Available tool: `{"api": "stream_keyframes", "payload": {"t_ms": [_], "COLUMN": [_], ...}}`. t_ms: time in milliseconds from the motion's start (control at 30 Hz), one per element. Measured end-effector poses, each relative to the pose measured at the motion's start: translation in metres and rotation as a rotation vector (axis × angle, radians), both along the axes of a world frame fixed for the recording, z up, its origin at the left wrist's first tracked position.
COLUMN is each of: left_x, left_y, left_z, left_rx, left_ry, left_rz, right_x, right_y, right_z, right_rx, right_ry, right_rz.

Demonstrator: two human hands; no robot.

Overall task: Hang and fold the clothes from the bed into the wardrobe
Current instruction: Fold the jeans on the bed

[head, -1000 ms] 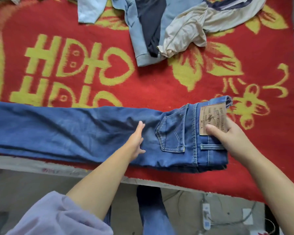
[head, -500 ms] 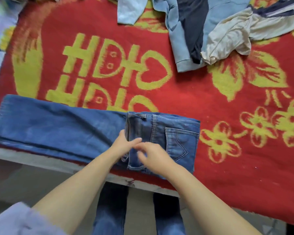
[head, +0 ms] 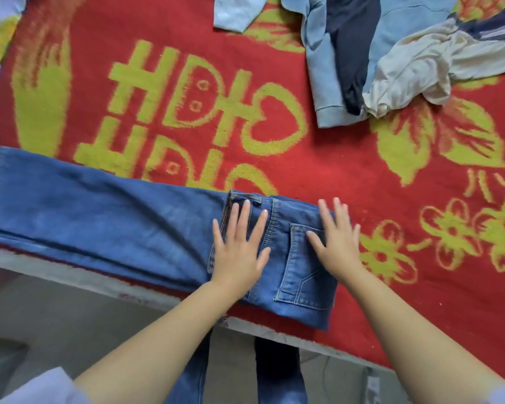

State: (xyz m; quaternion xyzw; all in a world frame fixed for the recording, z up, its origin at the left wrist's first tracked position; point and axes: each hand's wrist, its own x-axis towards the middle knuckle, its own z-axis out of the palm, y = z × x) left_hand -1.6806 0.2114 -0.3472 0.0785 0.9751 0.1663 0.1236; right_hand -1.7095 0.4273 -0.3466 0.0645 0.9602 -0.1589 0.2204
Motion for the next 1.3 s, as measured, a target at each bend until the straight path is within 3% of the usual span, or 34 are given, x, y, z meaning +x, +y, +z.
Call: {"api": "stream_keyframes", "payload": {"t_ms": [67,100,167,200,267,367,467,567,700,800,867,967,1000,1067,1167,1300], "left_x": [-0.006,-0.009,-0.016,-0.02,-0.028,-0.042,-0.047,-0.042,-0.036,-0.043,-0.053,-0.046,-0.039,-0.028,-0.018,-0.016], "left_y": [0.014,0.019,0.024,0.024,0.018,-0.005,-0.038,-0.1,-0.218,-0.286,-0.319,-0.33,-0.322,-0.3,-0.294,-0.298], "left_z": [0.0,-0.003,-0.007,-0.007,-0.002,0.009,0.036,0.048,0.043,0.05,0.045,0.012,0.003,-0.004,-0.015,-0.017], "left_rx": [0.174,0.237,0.267,0.273,0.357,0.66,1.111,1.32,1.105,1.267,1.02,0.423,0.328,0.208,0.213,0.223], "left_ry": [-0.331,-0.497,-0.64,-0.666,-0.708,-0.766,-0.878,-0.945,-0.782,-0.712,-0.688,-0.624,-0.606,-0.511,-0.364,-0.269], "left_rz": [0.2,0.304,0.37,0.37,0.393,0.521,0.694,0.786,1.071,1.153,1.069,0.843,0.761,0.715,0.854,0.849], "right_x": [0.014,0.022,0.04,0.044,0.041,0.019,-0.012,-0.034,-0.034,-0.036,-0.043,-0.062,-0.069,-0.082,-0.103,-0.115], "right_y": [0.012,0.016,0.021,0.022,0.021,-0.001,-0.049,-0.124,-0.234,-0.28,-0.291,-0.301,-0.305,-0.313,-0.319,-0.335], "right_z": [0.002,0.003,0.008,0.015,0.031,0.068,0.112,0.143,0.136,0.107,0.085,0.054,0.041,0.015,-0.008,-0.002], "right_rx": [-0.247,-0.4,-0.691,-0.827,-1.032,-1.225,-1.268,-1.266,-1.1,-0.806,-0.579,-0.386,-0.284,-0.074,0.06,0.017], "right_ry": [0.073,0.0,-0.316,-0.483,-0.612,-0.562,-0.513,-0.542,-0.562,-0.405,-0.157,0.184,0.241,0.166,0.044,0.457], "right_rz": [-0.452,-0.687,-0.989,-1.027,-0.974,-0.825,-0.611,-0.42,-0.149,0.11,0.229,0.396,0.507,0.668,0.626,0.553]}}
